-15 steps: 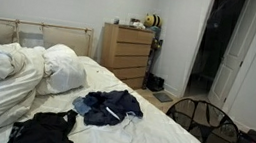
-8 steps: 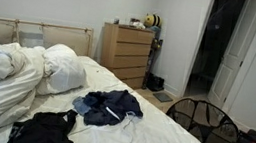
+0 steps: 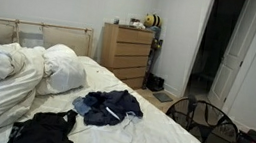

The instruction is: Put some of the clothes on the bed in the laundry hamper

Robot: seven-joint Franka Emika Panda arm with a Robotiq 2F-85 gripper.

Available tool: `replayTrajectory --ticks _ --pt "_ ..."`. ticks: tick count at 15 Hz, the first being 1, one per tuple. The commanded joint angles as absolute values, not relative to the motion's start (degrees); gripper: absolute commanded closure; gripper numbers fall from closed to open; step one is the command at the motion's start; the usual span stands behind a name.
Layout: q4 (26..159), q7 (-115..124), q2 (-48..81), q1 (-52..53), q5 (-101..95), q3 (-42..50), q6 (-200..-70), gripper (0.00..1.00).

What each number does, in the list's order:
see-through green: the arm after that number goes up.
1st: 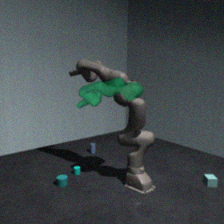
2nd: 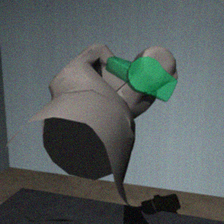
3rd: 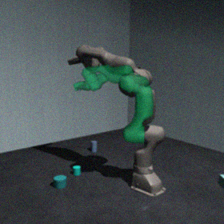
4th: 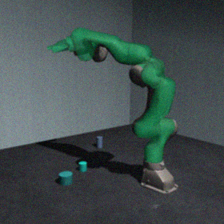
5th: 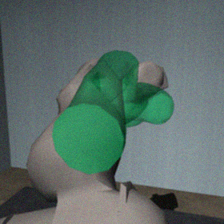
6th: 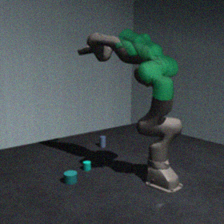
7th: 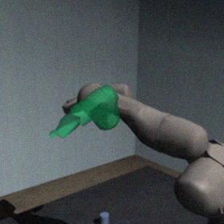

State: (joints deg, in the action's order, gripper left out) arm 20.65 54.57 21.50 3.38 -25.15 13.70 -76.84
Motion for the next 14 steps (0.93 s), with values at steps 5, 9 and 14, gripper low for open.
replayTrajectory --ticks 5,9,14 --pt "20.6 54.6 20.9 2.7 -23.8 13.8 -75.1 0.0" --pt "20.6 48.2 20.1 3.1 -23.9 13.5 -66.5 0.0" --pt "20.3 35.6 17.4 2.7 -24.6 13.6 -49.8 0.0"
